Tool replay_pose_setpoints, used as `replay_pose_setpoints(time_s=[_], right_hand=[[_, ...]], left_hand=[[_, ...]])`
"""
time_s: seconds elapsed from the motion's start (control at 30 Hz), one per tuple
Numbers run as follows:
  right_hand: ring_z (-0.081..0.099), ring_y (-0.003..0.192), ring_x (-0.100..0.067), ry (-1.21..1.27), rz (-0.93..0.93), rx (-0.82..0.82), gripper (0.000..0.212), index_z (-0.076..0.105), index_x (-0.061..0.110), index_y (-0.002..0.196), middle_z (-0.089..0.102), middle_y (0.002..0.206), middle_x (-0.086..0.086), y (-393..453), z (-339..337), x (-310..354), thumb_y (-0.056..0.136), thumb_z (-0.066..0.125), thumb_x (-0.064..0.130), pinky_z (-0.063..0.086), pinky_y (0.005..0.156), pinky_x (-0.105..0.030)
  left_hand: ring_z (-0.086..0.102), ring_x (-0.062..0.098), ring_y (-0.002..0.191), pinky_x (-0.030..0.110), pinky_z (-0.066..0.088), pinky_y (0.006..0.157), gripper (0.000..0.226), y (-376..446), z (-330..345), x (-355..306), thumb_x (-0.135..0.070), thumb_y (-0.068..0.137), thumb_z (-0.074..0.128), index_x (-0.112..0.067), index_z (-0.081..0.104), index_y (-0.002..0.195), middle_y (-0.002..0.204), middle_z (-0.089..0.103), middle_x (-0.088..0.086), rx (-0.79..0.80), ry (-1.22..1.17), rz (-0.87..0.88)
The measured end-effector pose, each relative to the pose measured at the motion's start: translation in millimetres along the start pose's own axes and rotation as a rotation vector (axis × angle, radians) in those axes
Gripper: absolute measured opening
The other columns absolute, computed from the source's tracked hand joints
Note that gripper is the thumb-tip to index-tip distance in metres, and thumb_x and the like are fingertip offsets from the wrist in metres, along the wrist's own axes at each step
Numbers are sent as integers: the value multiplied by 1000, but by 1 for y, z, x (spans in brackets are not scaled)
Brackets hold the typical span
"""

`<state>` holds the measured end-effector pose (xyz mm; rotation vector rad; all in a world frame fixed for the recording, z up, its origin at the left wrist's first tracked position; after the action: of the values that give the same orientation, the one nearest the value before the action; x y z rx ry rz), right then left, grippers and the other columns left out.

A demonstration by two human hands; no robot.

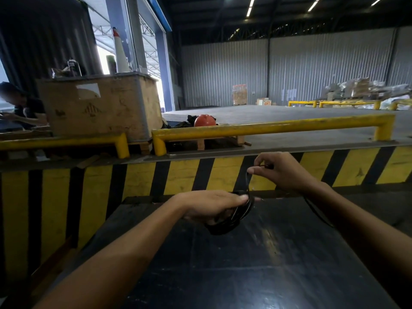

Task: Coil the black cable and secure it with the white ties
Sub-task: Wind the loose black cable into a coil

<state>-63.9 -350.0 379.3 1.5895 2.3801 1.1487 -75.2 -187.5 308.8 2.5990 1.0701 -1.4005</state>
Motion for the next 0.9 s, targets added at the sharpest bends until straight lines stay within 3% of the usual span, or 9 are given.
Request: replay_pose_setpoints(time_s=[0.07, 0.17, 0.3, 0.37, 0.47, 0.57, 0.67, 0.73, 0.9], right_hand=[[61, 67, -8, 95, 39, 9, 13, 65, 24, 85, 65, 75, 1, -5, 12, -2, 90, 56, 33, 48, 58, -24], [66, 83, -16, 372, 157, 68, 27, 66, 22, 92, 68, 90, -5, -25, 45, 0, 98, 42, 30, 55, 72, -35], [60, 66, -11, 272, 82, 265, 26, 55, 27, 83, 62, 74, 4, -62, 102, 34, 99, 36, 36, 49, 60, -31], [59, 63, -16, 206, 27, 376, 25, 52, 24, 90, 63, 75, -2, -74, 120, 52, 98, 36, 41, 50, 59, -37], [59, 64, -22, 72, -43, 421, 28, 51, 20, 95, 63, 77, -6, -77, 117, 62, 98, 36, 43, 52, 61, -45], [58, 63, -12, -38, -122, 437, 23, 54, 24, 91, 57, 72, 7, -74, 92, 64, 97, 40, 41, 50, 57, -29], [58, 61, -3, -88, -170, 447, 18, 58, 27, 88, 56, 69, 10, -64, 66, 64, 96, 45, 38, 47, 56, -18], [59, 64, -1, -104, -183, 412, 15, 58, 29, 89, 58, 71, 10, -53, 48, 63, 94, 46, 37, 46, 57, -15], [60, 66, -6, -33, -199, 208, 35, 63, 24, 91, 64, 75, 4, -30, 4, 54, 84, 42, 52, 50, 59, -17]], left_hand=[[54, 25, 123, 49, 46, 98, 55, -6, 1, -19, -55, 93, 32, -35, 31, 145, 138, 49, -2, 36, -250, 136], [56, 26, 121, 55, 48, 94, 42, -17, -14, -51, -48, 95, 30, -42, 45, 134, 140, 49, 0, 26, -647, 384], [55, 25, 118, 55, 55, 83, 38, -17, -44, -70, -51, 94, 30, -49, 55, 123, 139, 46, 1, -148, -809, 548], [49, 25, 124, 53, 51, 87, 35, -13, -55, -63, -51, 94, 30, -54, 54, 119, 142, 43, -2, -288, -724, 526], [30, 34, 139, 59, 28, 107, 35, -10, -61, -38, -56, 92, 32, -59, 46, 124, 156, 27, 5, -436, -434, 388], [39, 29, 134, 43, 37, 96, 40, -12, -62, -5, -60, 92, 30, -56, 38, 131, 152, 35, 6, -511, -134, 179], [60, 23, 108, 41, 48, 92, 56, -10, -51, 23, -62, 91, 30, -34, 40, 138, 135, 53, 10, -421, 11, 21], [67, 28, 99, 41, 53, 87, 49, -10, -37, 31, -60, 92, 31, -33, 48, 129, 122, 60, 10, -319, 46, -38], [71, 29, 95, 42, 55, 87, 40, -12, 2, 25, -55, 95, 29, -39, 39, 130, 114, 68, 10, -47, -264, 1]])
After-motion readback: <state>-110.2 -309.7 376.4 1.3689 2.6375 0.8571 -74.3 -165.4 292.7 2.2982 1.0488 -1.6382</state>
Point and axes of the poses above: each hand's wrist, its own y-axis towards the middle knuckle, its own z-axis out of the palm, x = y × z, the point moved 7 cm from there along y, towards the middle knuckle
